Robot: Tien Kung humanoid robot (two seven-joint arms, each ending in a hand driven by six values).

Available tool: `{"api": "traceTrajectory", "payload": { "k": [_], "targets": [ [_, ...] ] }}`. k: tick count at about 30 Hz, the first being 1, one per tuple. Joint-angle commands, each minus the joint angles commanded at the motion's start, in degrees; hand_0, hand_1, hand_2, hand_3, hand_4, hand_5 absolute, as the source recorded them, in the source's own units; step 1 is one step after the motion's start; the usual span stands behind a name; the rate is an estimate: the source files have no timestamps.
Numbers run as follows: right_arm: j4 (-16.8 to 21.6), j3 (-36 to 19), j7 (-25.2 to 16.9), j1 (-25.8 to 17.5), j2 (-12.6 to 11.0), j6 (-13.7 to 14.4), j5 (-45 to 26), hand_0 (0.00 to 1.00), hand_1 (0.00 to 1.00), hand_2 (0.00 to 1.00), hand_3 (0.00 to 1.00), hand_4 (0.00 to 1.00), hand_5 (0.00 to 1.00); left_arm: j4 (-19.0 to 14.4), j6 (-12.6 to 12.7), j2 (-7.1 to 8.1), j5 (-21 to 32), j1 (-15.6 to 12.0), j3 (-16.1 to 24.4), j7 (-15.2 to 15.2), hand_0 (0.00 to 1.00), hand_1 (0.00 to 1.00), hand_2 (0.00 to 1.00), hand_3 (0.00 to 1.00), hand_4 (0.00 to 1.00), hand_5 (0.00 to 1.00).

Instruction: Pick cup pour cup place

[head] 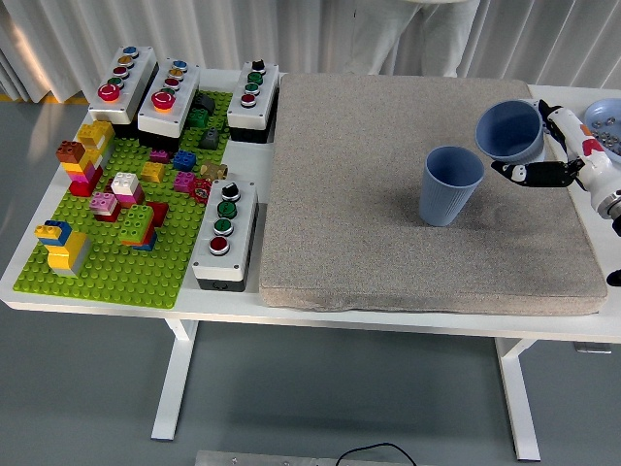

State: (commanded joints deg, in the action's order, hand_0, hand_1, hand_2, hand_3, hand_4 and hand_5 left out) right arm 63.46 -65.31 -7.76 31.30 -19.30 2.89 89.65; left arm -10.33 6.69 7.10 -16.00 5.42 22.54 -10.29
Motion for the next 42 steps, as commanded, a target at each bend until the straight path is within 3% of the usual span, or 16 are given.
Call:
{"api": "traceTrajectory", "payload": {
  "k": [5,24,42],
  "targets": [
    [0.8,0.1,0.0,-0.2,0.5,1.4,3.9,0.775,0.642,0.534,0.584,0.743,0.111,0.0,0.0,-0.02,-0.1,0.0,0.0,0.0,0.727,0.78,0.823,0.691,0.505,0.95],
    [1.4,0.9,0.1,-0.1,0.8,2.5,6.1,0.776,0.643,0.535,0.581,0.696,0.092,0.0,0.0,0.03,-0.5,-0.1,0.4,-0.1,0.728,0.779,0.823,0.691,0.505,0.95],
    [2.3,3.9,0.9,1.1,0.3,7.2,16.0,0.782,0.64,0.534,0.579,0.691,0.091,0.0,0.0,0.08,-0.3,-0.3,0.4,-0.1,0.728,0.78,0.823,0.69,0.505,0.95]
  ]
}}
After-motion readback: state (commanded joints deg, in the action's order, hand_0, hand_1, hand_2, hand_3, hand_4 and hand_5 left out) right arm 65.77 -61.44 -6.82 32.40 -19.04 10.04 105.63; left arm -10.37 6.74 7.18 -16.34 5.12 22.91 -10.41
